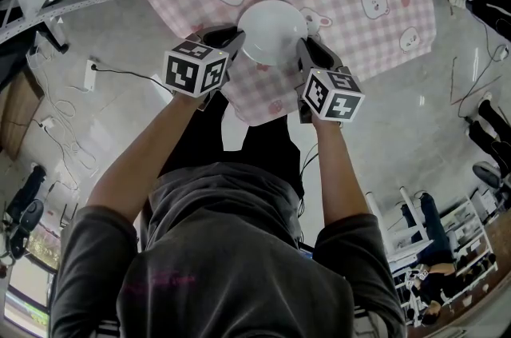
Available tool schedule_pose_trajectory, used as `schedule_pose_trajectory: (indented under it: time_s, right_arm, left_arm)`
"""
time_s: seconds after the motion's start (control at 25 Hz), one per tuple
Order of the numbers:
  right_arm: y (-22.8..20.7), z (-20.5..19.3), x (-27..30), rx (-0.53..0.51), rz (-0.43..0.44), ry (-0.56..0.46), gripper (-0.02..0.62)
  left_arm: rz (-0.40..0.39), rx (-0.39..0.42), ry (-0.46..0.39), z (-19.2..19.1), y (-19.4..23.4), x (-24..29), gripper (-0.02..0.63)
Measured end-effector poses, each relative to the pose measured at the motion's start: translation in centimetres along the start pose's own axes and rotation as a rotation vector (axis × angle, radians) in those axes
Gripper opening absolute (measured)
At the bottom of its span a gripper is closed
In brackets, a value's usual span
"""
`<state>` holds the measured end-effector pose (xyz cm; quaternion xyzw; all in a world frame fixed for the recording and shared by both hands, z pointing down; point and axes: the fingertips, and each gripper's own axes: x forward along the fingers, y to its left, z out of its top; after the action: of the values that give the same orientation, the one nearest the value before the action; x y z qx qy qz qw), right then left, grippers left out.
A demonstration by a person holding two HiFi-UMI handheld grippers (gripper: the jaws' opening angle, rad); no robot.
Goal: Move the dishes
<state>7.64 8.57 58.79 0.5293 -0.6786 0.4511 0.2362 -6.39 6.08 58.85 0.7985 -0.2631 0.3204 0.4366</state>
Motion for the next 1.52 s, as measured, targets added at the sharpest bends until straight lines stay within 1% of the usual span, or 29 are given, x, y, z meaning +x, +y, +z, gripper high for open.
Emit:
schedule_pose_trajectory:
  time_s: [0.48,0.88,1.16,1.52]
  right_arm:
    - [-0.1,-0.2,0.4,0.004,-0.004,0.022,0.061]
    - [-0.1,-0.2,0.6,0.002,0.015,0.048,0.061]
    - [-0.2,0.7,0.3,-0.006,0.034,0.034,0.061]
    - [-0.5,4.8,-0.8,-0.047,0.059,-0.018,0.061]
  left_arm:
    - [0.013,-0.005,0.029,-0.1,0.2,0.3,0.058]
    - [0.019,-0.006,0.043,-0.1,0.2,0.3,0.066]
    - [0.054,-0.004,0.018,0.5,0.5,-0.3,0.08]
    - [0.078,0.002,-0.048,3.7,-0.1,-2.1,0.081]
